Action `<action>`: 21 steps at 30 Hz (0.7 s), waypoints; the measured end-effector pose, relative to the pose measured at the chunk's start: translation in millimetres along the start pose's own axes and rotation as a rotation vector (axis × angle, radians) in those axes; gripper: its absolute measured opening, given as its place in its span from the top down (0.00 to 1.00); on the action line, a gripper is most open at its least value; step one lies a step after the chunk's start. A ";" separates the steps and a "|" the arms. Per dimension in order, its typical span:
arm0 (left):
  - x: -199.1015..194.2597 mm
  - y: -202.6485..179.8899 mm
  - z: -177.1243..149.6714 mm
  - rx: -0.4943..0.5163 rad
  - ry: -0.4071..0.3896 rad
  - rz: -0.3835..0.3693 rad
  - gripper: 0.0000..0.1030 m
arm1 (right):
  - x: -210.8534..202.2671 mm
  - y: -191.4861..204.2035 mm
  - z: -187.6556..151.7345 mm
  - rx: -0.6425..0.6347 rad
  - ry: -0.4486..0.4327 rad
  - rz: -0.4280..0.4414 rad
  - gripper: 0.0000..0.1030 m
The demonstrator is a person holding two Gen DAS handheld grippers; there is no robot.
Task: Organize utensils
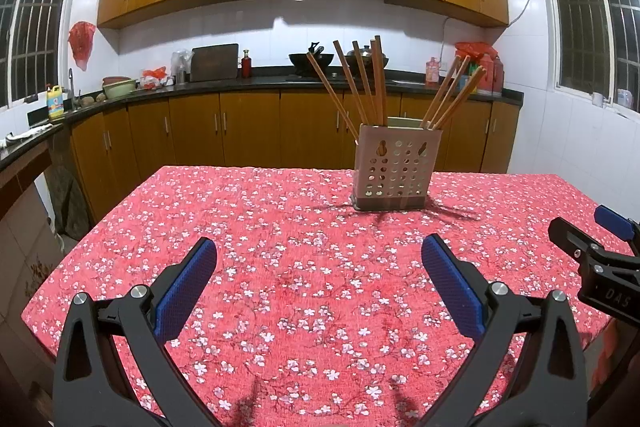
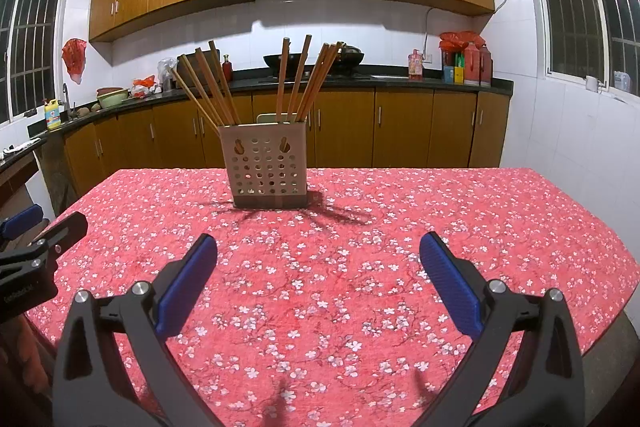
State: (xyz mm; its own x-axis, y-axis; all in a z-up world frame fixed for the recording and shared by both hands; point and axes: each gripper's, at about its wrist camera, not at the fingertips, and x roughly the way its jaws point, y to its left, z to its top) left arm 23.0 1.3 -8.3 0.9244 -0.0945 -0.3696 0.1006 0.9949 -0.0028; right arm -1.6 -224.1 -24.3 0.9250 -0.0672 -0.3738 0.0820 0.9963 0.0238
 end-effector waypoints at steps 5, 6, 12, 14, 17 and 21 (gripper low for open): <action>0.1 0.1 0.0 0.001 0.000 0.000 0.02 | 0.1 2.3 -0.8 0.000 0.001 0.000 0.04; 0.2 0.9 0.3 0.001 0.000 -0.001 0.02 | 0.1 2.6 -0.9 0.000 0.002 0.000 0.04; -1.1 -0.7 -0.3 0.002 0.003 0.003 0.02 | 1.2 1.6 -1.9 0.003 0.004 0.002 0.04; -0.8 -0.5 -0.3 0.001 0.005 0.001 0.02 | 1.3 2.6 -2.8 0.003 0.005 0.003 0.04; -0.5 -1.7 -0.5 0.001 0.010 0.000 0.02 | 1.7 2.0 -2.6 0.004 0.005 0.003 0.04; -0.9 -2.6 -0.6 0.000 0.010 -0.001 0.02 | 1.8 2.1 -2.9 0.005 0.006 0.004 0.04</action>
State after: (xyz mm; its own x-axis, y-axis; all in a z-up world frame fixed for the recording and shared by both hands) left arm 21.7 -1.2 -8.5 0.9204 -0.0947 -0.3793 0.1010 0.9949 -0.0033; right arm -0.8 -221.9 -27.6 0.9230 -0.0628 -0.3796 0.0799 0.9964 0.0295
